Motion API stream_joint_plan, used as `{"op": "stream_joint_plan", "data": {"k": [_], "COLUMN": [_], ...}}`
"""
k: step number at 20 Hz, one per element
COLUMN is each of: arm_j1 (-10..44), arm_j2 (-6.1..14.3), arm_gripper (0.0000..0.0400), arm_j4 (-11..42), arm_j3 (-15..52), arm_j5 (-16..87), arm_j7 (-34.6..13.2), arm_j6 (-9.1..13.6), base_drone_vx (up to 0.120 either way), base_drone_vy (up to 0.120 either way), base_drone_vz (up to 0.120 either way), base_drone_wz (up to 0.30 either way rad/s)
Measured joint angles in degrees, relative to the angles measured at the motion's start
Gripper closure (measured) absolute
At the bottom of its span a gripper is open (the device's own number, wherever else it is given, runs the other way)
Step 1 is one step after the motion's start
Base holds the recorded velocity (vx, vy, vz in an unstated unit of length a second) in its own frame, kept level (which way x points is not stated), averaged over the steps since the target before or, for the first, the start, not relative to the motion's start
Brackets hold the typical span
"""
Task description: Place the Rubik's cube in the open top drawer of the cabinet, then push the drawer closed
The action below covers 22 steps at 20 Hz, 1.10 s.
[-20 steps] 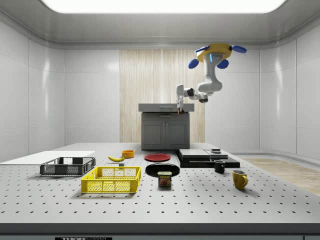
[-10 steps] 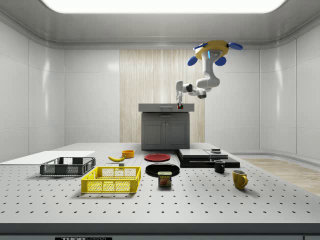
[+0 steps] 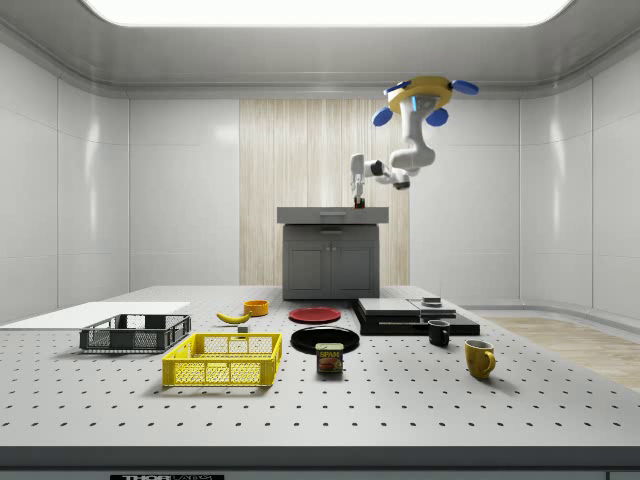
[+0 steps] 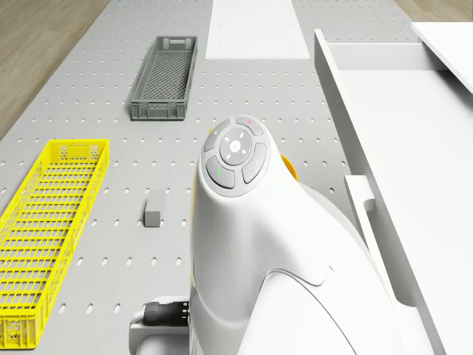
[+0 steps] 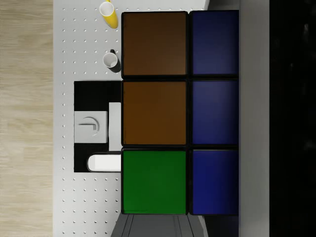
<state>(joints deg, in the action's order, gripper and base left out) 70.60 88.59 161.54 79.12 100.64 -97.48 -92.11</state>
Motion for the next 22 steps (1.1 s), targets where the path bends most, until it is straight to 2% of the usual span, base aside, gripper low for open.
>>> {"op": "stream_joint_plan", "data": {"k": [14, 20, 22], "arm_j1": [0.13, 0.18, 0.19], "arm_j2": [0.65, 0.88, 0.95], "arm_gripper": [0.0075, 0.0075, 0.0075], "arm_j4": [-0.02, -0.03, -0.03], "arm_j3": [0.06, 0.08, 0.09], "arm_j5": [-0.26, -0.35, -0.38], "arm_j7": [-0.10, -0.13, -0.14], "arm_j6": [-0.60, -0.81, -0.88], "base_drone_vx": [0.000, 0.000, 0.100], "base_drone_vy": [-0.120, -0.120, -0.120], "base_drone_vz": [0.120, 0.000, 0.000], "base_drone_wz": [0.000, 0.000, 0.000]}}
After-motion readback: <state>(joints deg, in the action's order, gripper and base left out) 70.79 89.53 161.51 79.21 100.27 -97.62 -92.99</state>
